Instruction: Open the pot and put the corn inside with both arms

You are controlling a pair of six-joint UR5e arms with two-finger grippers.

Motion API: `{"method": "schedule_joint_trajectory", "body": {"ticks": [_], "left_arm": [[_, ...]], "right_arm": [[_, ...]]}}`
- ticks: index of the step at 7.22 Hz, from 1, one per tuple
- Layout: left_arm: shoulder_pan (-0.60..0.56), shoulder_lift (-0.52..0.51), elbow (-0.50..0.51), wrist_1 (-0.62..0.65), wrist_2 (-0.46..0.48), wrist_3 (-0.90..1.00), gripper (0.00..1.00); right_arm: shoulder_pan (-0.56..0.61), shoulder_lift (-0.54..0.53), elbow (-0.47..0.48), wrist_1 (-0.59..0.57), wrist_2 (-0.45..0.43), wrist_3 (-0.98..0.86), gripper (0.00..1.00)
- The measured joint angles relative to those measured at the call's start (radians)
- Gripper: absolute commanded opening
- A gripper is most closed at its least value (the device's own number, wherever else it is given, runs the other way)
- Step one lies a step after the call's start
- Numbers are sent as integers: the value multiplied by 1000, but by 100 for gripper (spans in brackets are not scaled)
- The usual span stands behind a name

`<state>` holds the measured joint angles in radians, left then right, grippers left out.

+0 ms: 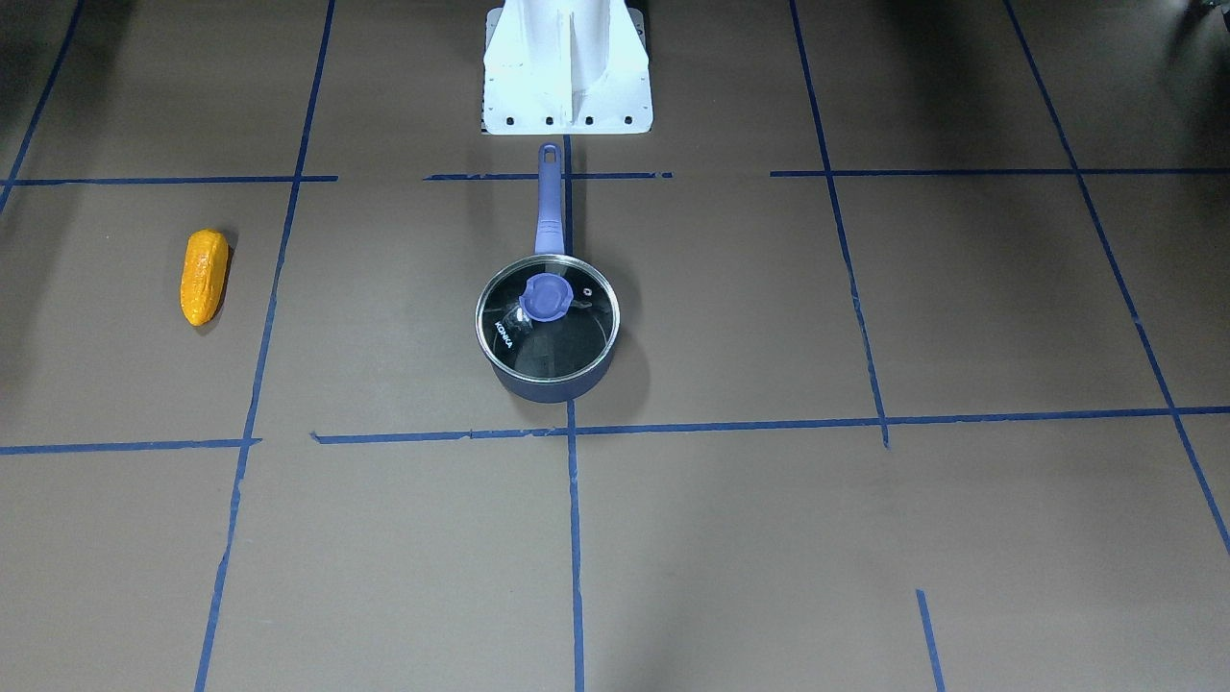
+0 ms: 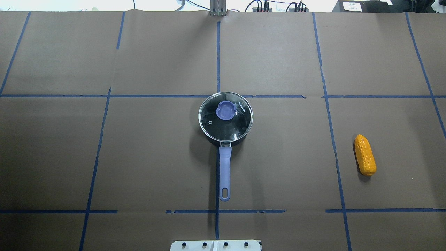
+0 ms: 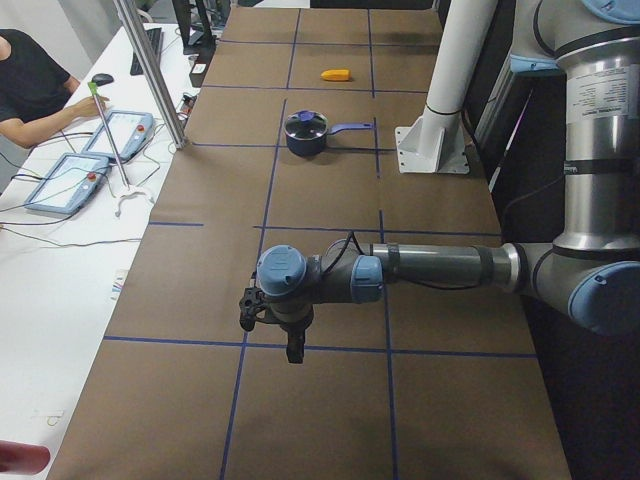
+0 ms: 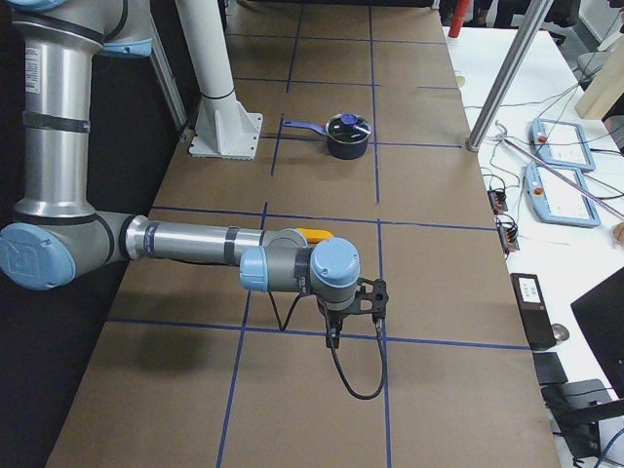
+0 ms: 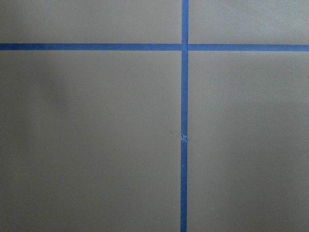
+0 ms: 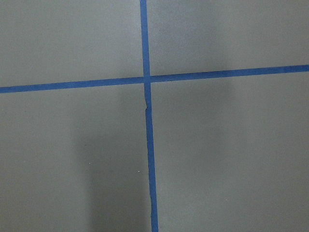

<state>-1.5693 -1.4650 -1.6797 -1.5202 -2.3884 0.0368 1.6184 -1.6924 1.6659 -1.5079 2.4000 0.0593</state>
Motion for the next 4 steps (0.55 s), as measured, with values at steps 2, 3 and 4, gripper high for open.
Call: {"method": "schedule_joint_trajectory", "body": {"ticks": [2,3,4], "left_arm": [[0,2,-1,0,0,0,100],[0,4,-1,0,0,0,100],[0,4,-1,0,-1,1,100]], "right_arm": [[0,-1,4,0,-1,0,100],[0,-2,6,0,-1,1,100],[0,-3,7,0,-1,2,100]]}}
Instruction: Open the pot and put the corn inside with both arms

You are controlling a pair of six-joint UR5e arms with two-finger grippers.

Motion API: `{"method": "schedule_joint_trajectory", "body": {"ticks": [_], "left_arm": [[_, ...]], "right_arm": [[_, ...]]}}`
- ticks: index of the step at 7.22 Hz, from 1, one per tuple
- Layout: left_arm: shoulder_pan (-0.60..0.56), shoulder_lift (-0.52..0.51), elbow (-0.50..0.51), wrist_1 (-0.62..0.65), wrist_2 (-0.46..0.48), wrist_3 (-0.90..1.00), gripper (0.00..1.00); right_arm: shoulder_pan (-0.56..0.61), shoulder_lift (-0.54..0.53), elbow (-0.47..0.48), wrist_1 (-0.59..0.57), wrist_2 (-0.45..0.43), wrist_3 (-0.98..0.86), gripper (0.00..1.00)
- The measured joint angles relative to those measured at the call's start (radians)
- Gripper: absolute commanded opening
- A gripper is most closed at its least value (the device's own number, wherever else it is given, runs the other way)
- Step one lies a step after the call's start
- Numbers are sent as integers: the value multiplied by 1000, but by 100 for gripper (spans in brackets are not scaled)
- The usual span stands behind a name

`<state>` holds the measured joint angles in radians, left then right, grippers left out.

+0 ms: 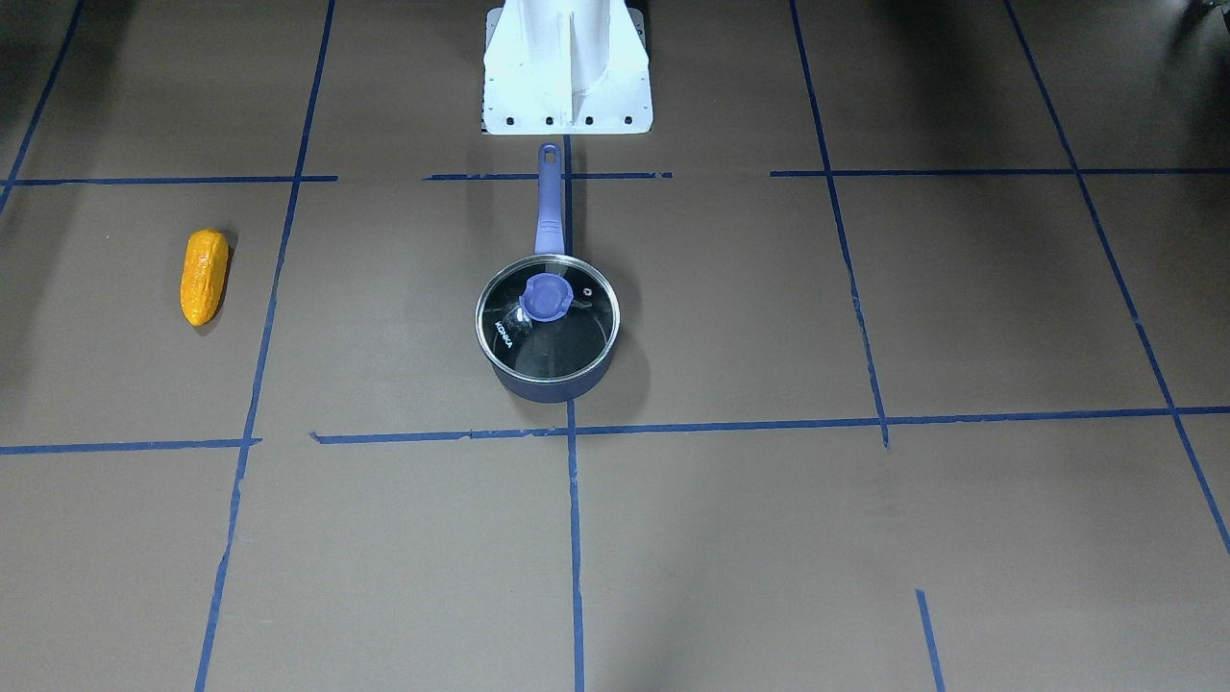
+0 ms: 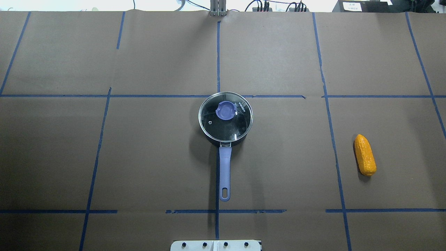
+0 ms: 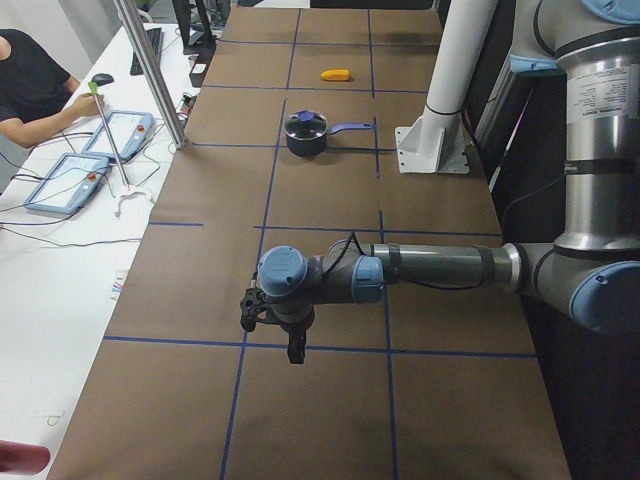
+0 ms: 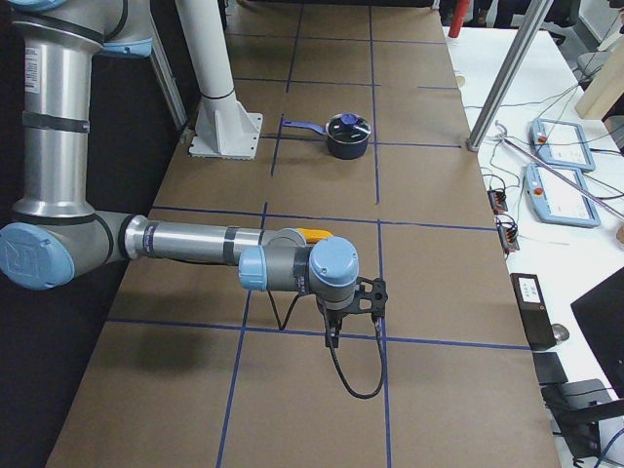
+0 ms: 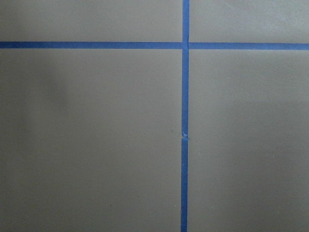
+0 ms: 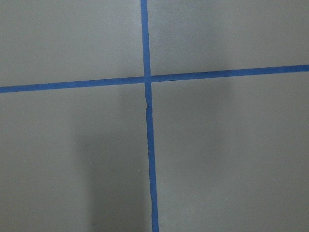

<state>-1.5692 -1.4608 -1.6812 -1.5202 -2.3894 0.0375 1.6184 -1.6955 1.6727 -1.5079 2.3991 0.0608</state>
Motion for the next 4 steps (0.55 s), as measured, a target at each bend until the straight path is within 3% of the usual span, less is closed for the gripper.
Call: {"method": "schedule_joint_trajectory", "body": {"ticks": [4], "left_arm": [[3,-14,-78,42,3,-12,100]], "right_arm": [[0,0,2,0,0,2,100]]}}
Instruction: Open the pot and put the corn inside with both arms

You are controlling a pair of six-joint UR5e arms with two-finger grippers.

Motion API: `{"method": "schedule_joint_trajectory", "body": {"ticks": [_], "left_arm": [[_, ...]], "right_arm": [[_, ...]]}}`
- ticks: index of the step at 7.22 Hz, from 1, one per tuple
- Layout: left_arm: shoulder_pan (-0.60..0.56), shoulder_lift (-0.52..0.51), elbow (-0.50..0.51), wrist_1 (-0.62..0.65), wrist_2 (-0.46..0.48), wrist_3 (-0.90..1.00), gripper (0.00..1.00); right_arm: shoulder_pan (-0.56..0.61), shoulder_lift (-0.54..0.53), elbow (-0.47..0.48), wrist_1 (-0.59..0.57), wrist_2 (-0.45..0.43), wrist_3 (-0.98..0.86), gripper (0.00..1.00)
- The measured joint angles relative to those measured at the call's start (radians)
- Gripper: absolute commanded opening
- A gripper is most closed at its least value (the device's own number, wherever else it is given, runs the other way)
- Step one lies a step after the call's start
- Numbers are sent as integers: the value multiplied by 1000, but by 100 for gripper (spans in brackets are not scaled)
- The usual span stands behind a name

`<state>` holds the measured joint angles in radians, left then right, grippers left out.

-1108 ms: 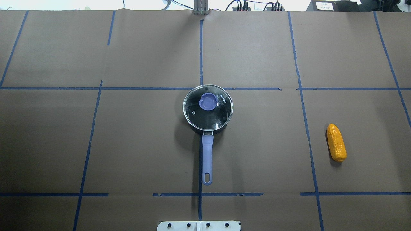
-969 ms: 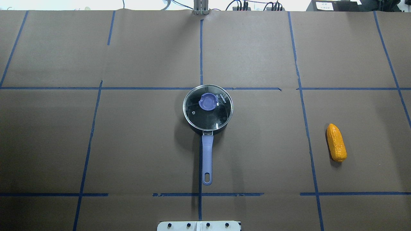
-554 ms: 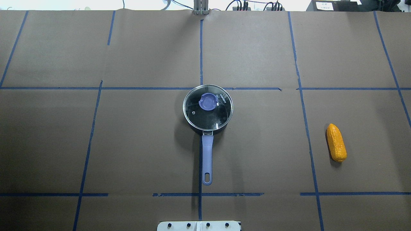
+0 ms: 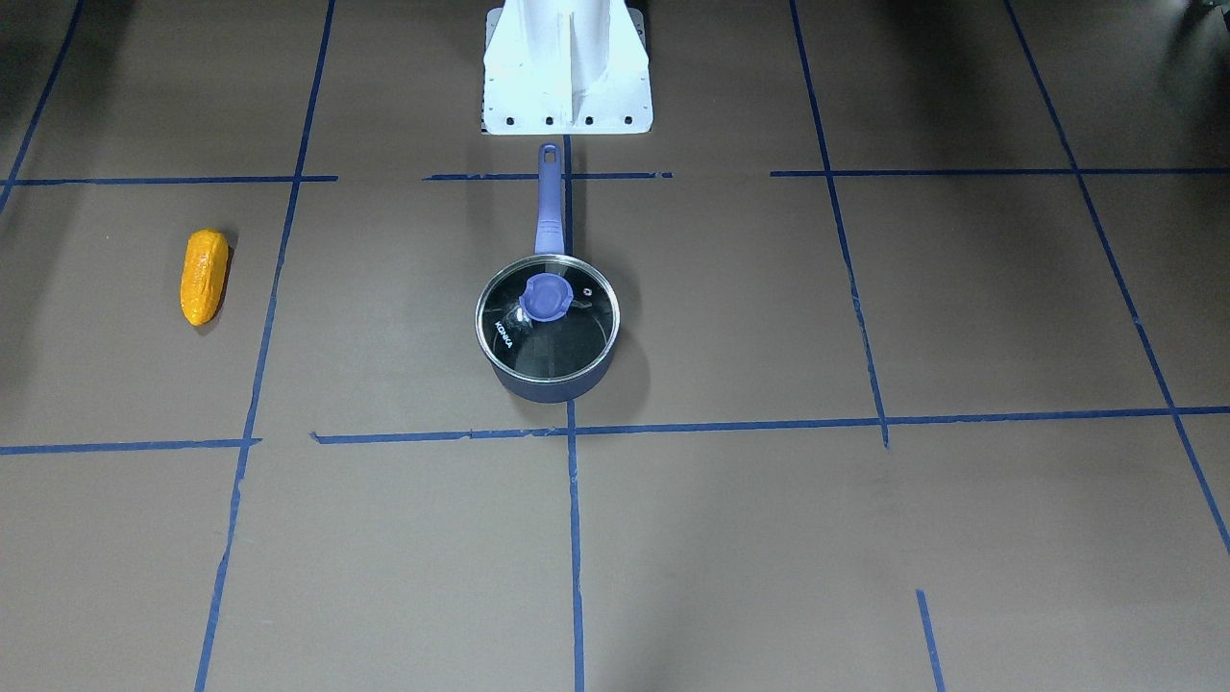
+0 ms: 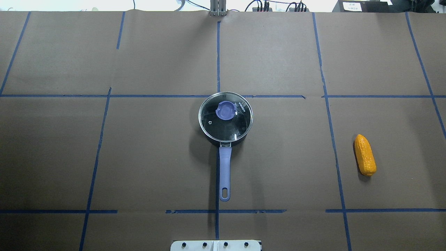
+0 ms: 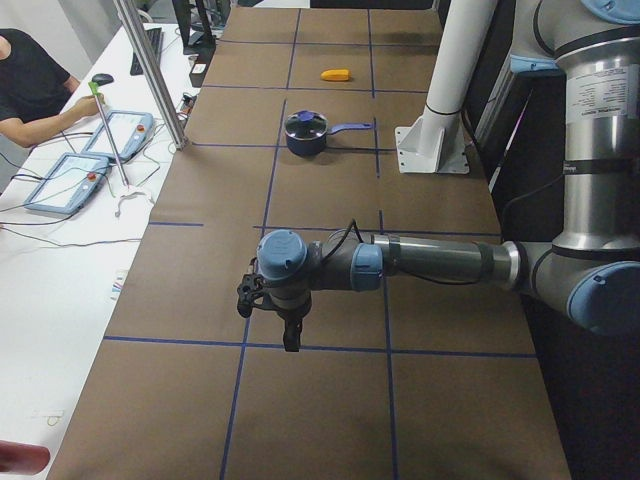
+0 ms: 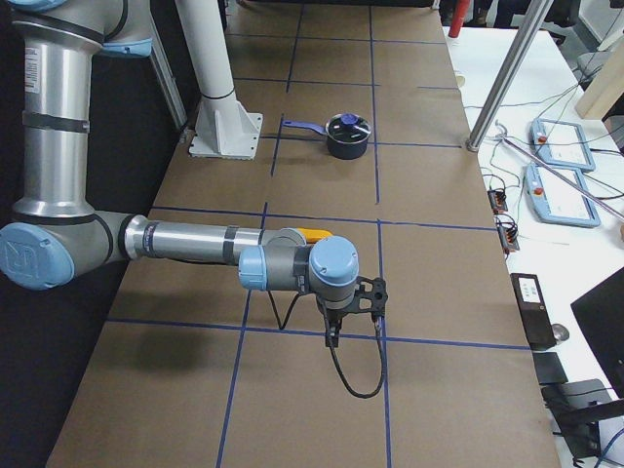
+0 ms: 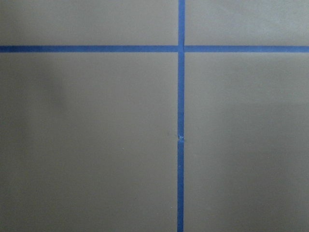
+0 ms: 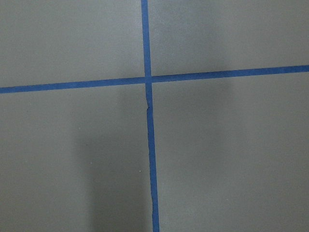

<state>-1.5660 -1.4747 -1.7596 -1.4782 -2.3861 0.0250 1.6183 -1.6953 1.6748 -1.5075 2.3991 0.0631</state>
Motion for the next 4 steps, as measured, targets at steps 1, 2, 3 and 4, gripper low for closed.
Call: {"method": "schedule_joint_trajectory", "body": {"ticks": [1,2,3,4], "left_arm": [[4,-18,-57,66,3,-7,100],[11,-47,-121,140,6,-33,100],[37,-76,-174,185,8,-91,100],[90,-108,-224,205,8,-188,100]], "right_arm": [[0,0,0,1,0,0,100],[0,0,-1,1,-1,-1,100],[0,1,-1,1,-2,-2,100],[0,1,-1,1,-3,-4,100]]}}
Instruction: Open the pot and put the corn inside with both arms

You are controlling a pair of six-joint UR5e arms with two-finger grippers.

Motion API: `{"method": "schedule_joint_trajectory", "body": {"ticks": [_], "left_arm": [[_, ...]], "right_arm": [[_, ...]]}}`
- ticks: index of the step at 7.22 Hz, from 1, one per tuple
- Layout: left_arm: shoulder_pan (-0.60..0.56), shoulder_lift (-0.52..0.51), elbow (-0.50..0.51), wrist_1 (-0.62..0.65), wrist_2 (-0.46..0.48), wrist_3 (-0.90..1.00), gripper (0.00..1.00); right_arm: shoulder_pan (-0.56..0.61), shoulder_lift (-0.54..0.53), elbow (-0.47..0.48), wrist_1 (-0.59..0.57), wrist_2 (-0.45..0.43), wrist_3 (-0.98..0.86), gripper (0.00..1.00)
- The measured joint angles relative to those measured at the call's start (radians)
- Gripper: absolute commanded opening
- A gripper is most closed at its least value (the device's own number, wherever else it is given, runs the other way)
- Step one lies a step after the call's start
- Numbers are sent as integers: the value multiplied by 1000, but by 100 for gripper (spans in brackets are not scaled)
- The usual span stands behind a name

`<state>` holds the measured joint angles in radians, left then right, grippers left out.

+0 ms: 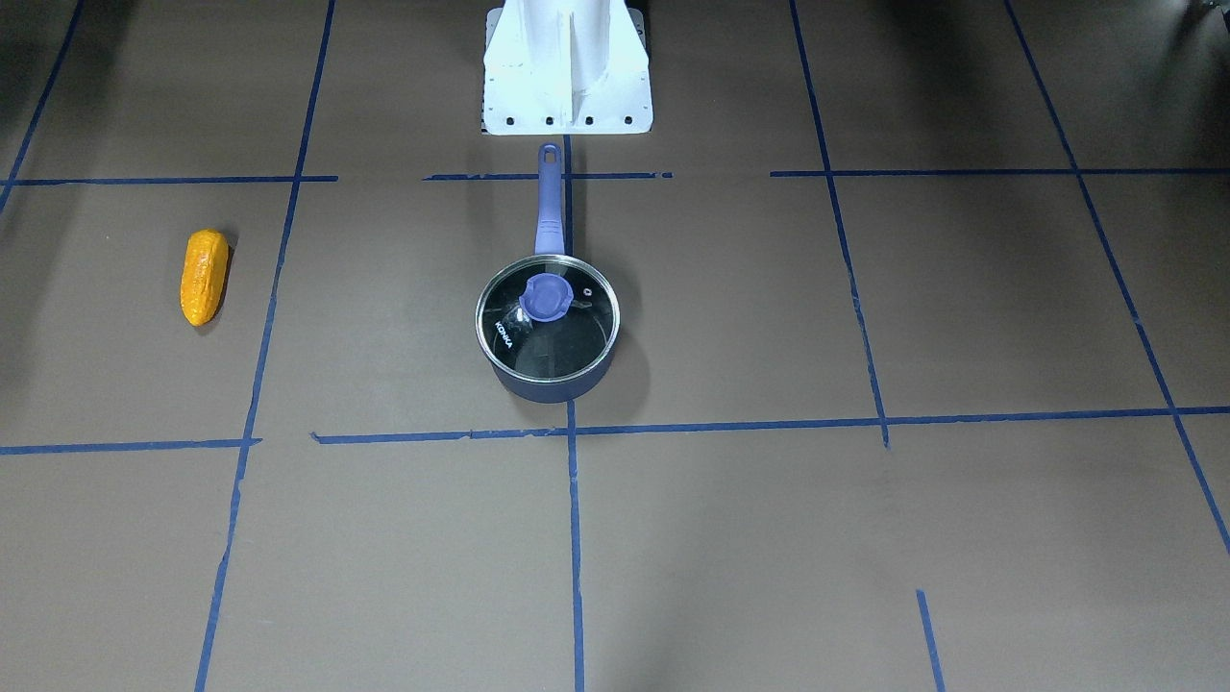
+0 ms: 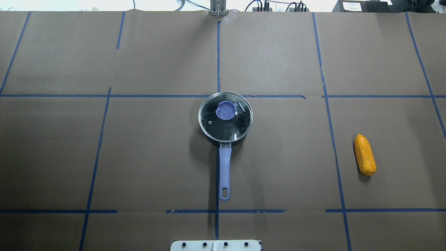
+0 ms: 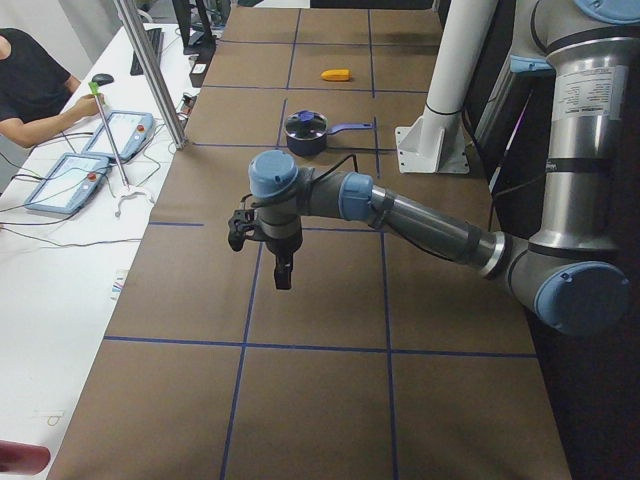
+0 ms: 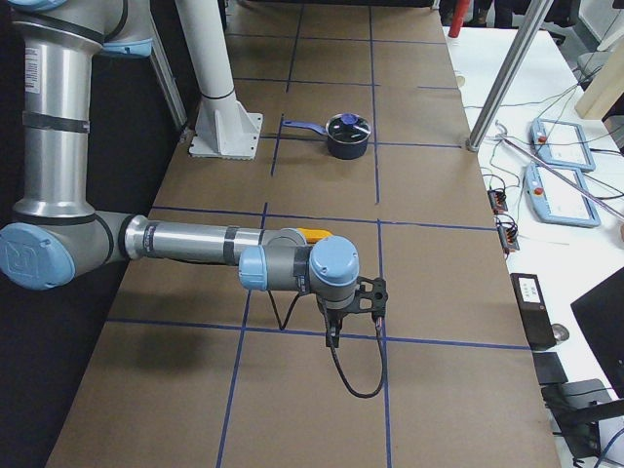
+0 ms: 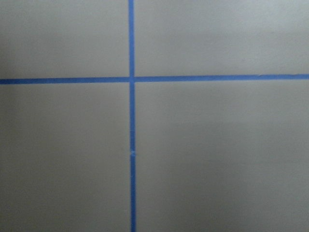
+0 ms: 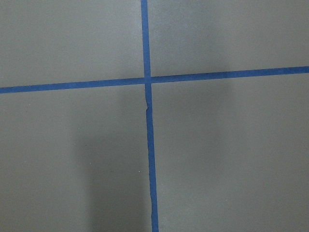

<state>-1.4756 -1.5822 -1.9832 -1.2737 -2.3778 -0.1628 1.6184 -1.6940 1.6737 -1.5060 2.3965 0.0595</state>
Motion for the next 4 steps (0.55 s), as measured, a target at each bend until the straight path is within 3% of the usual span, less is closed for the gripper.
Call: {"method": "schedule_joint_trajectory", "body": {"ticks": [4], "left_arm": [[276,-206,-104,11,14,-473,100]], "right_arm": [[-3,5,-11,28,-3,-1,100]]}}
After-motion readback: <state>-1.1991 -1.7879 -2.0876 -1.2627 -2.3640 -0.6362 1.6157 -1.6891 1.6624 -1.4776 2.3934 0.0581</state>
